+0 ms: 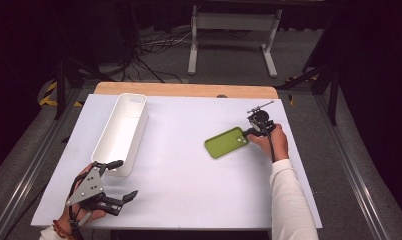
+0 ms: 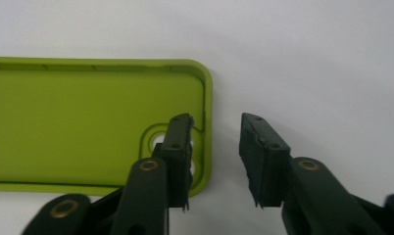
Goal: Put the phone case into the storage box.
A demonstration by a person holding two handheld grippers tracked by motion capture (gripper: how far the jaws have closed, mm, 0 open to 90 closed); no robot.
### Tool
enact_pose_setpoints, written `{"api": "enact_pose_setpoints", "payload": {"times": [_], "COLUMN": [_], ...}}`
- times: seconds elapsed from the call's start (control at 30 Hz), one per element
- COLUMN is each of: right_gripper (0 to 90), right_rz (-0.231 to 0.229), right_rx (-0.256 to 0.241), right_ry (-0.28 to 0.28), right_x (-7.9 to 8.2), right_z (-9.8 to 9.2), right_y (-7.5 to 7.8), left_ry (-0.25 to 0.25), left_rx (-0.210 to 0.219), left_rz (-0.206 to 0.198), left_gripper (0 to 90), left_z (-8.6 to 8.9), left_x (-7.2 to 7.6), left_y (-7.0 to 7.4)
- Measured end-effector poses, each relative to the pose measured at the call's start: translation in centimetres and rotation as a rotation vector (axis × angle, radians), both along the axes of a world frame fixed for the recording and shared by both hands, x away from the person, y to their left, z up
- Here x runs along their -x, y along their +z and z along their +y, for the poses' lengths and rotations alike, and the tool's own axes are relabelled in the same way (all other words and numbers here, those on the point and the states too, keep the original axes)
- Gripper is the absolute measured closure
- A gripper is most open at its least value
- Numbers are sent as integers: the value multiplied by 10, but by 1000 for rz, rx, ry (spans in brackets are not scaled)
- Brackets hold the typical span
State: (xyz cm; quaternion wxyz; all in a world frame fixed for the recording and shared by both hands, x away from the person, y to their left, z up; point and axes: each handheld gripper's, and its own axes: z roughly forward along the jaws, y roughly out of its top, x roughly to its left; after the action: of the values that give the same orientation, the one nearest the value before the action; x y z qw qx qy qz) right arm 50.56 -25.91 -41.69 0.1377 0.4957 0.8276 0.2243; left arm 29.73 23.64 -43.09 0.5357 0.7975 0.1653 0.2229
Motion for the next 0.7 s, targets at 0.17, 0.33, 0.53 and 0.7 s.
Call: {"api": "enact_pose_setpoints", "payload": {"times": [0.17, 0.33, 0.53, 0.7], "right_gripper": [744, 850, 874, 879], "right_rz": [23, 39, 40, 37], "right_rx": [-1, 3, 24, 60], "right_ry": [8, 7, 19, 22], "right_x": [-2, -3, -3, -3], "right_z": [0, 0, 3, 7], "right_y": [-5, -7, -7, -7], "left_ry": [-1, -1, -4, -5], "left_rx": [0, 2, -3, -3], "left_rz": [-1, -1, -2, -1], "left_gripper": [42, 43, 43, 44], "left_z": [1, 1, -1, -1], "left_x": [0, 1, 2, 2], "left_y": [0, 0, 0, 0]}}
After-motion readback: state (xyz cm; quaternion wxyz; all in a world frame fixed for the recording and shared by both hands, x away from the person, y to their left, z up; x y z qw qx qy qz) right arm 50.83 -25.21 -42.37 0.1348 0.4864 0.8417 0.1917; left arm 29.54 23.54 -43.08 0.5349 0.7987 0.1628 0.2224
